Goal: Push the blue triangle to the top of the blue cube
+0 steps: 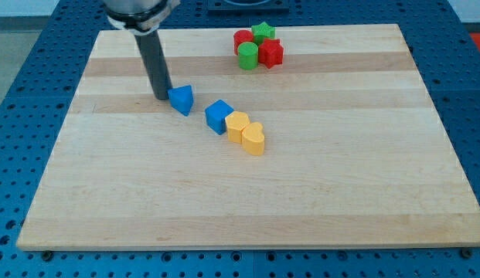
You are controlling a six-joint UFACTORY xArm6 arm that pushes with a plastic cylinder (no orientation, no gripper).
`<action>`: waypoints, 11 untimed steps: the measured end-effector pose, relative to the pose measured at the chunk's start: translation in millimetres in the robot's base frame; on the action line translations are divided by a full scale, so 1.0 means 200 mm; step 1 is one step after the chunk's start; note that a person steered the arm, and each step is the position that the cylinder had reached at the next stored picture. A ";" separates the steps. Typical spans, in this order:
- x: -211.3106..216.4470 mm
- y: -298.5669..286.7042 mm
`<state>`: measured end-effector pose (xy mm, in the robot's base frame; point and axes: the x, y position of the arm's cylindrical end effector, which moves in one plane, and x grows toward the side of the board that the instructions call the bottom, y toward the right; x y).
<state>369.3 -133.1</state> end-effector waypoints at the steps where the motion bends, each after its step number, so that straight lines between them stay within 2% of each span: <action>1: 0.01 0.17; 2: 0.01 0.31; 5: 0.01 -0.08; 7: 0.14 -0.14; 11: 0.14 0.34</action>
